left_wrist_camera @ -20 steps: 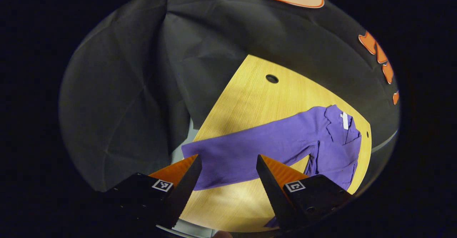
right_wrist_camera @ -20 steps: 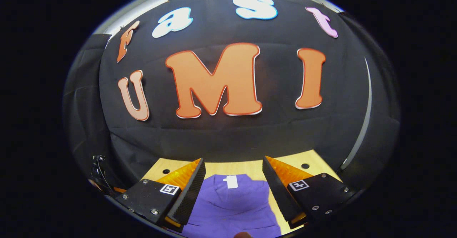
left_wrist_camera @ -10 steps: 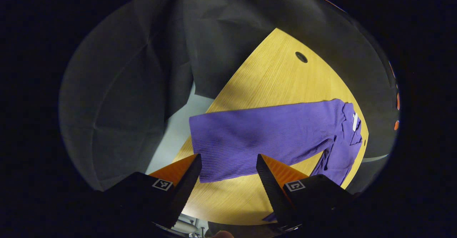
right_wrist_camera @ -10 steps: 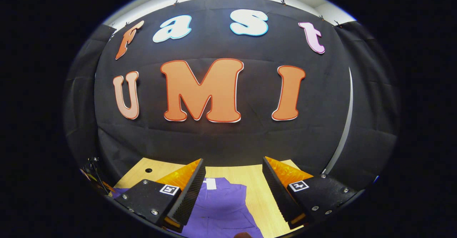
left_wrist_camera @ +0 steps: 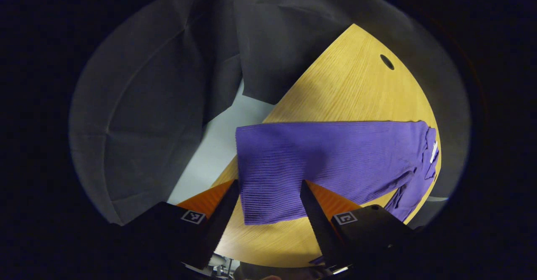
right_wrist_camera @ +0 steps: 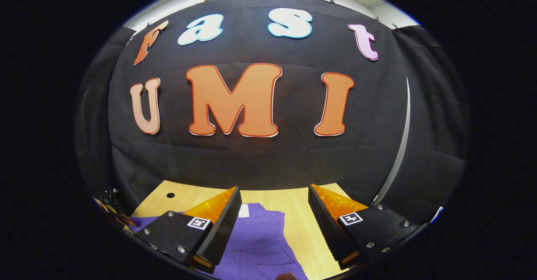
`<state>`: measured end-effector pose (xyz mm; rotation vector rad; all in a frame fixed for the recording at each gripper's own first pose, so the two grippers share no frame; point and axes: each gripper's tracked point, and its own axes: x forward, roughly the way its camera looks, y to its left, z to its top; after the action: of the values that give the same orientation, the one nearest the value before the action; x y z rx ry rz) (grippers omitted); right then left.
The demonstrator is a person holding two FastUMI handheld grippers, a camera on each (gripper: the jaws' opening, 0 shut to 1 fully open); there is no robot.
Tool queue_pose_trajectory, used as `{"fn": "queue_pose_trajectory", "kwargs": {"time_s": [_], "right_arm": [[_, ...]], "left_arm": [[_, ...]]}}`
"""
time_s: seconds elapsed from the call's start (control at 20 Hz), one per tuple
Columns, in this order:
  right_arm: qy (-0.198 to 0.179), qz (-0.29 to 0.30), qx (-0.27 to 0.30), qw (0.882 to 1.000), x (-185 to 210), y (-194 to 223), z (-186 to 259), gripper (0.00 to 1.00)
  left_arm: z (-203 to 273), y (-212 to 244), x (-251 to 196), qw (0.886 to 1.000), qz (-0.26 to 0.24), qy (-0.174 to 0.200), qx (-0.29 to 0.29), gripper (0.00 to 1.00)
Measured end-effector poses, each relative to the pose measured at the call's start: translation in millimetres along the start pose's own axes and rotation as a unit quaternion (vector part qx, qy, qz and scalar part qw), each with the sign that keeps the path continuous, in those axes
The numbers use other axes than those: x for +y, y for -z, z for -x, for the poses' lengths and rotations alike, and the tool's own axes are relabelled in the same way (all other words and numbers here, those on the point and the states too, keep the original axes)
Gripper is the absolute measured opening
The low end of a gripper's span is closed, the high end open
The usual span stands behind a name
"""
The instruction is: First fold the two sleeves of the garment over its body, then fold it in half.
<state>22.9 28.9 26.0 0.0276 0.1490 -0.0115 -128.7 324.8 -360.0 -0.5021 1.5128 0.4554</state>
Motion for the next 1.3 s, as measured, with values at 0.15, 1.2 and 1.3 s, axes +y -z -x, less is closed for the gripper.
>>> {"fn": "queue_pose_trajectory", "kwargs": {"time_s": [0.15, 1.2, 1.3], "right_arm": [[0.003, 0.005, 0.002, 1.000, -5.7, 2.8, 2.4, 0.95], [0.003, -0.010, 0.017, 1.000, -86.7, 7.8, 0.2, 0.95], [-0.005, -0.016, 0.018, 1.000, -93.8, 10.1, -0.9, 0.95]], "left_arm": [[-6.7, -1.2, 9.0, 0.999, -0.008, -0.036, 0.014, 0.78], [141.6, -3.4, -155.6, 0.979, -0.161, 0.060, -0.113, 0.06], [160.3, 5.5, -185.7, 0.972, -0.186, 0.068, -0.128, 0.06]]}}
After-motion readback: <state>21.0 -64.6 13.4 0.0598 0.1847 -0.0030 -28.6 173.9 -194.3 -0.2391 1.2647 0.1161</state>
